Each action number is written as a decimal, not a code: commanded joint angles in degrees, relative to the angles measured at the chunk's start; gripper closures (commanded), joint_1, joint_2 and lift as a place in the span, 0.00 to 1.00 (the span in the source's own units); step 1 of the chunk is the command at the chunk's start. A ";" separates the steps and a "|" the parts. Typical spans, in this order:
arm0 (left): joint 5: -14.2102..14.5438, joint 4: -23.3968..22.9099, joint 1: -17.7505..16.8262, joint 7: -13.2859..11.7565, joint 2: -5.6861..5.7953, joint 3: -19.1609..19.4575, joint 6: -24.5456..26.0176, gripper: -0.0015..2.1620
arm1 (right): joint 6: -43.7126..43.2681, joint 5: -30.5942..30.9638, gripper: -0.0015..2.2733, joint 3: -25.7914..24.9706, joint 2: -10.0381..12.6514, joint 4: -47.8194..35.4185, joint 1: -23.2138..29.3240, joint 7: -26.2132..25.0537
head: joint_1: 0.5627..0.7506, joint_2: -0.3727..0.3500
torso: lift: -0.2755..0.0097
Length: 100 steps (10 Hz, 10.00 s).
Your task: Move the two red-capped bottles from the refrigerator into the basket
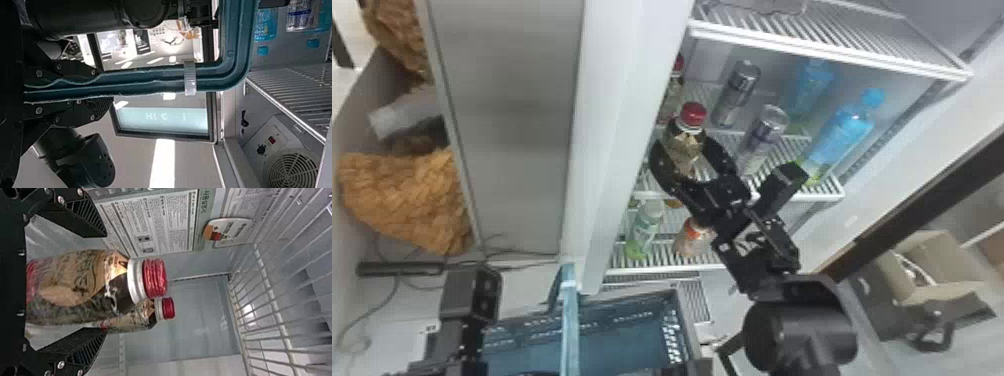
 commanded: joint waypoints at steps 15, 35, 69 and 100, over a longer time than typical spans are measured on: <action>0.34 0.00 0.14 0.00 -0.09 -0.01 0.00 0.56 | 6.26 0.24 0.56 -3.36 -0.55 -14.19 9.63 -1.00 | 0.70 0.03 | 0.97; -0.23 0.70 -0.28 0.09 -0.09 -0.35 0.42 0.56 | 22.57 -12.56 0.56 -1.88 -3.36 -40.20 32.13 8.85 | 0.70 0.03 | 0.97; 0.57 0.84 0.00 0.00 -0.18 -0.01 -0.28 0.56 | 11.32 -1.70 0.05 -16.28 2.97 -28.67 22.99 3.49 | 0.70 0.03 | 0.97; 0.91 1.12 -0.42 0.00 0.62 -0.58 -0.56 0.56 | 5.27 0.01 0.05 4.29 1.91 7.33 -12.02 -12.16 | 0.70 0.03 | 0.97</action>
